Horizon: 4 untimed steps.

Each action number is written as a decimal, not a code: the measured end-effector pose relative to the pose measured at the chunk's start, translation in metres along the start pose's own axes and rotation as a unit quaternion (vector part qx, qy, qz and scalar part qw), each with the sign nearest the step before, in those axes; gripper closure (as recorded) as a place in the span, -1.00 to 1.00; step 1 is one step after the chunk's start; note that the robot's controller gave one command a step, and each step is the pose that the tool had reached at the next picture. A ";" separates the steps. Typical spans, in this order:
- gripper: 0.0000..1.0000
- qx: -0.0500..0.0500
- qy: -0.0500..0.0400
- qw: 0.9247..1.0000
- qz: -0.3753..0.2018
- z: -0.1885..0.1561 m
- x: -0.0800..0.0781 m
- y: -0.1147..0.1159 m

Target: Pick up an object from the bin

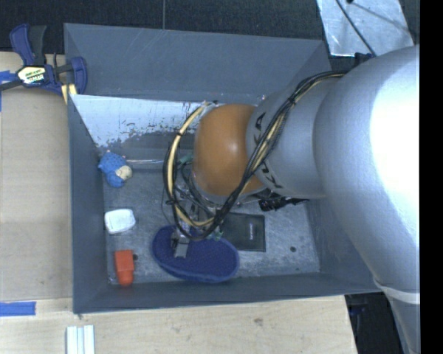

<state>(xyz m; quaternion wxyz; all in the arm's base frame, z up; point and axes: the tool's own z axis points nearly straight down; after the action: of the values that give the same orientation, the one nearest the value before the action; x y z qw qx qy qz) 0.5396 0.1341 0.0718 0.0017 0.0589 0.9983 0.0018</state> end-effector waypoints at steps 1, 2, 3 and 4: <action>-1.00 0.000 0.000 1.000 -0.012 0.001 0.055 0.028; 1.00 0.000 -0.005 1.000 -0.009 -0.001 0.051 0.026; 1.00 0.000 0.000 1.000 -0.003 0.000 0.039 0.022; 1.00 -0.001 -0.004 1.000 -0.019 -0.001 0.046 0.015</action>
Offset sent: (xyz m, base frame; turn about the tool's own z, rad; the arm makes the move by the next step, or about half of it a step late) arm -0.0518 0.0315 -0.0018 -0.0190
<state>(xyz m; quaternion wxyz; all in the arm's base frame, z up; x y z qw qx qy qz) 0.4962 0.1545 0.0725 0.0058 0.0399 0.9992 0.0024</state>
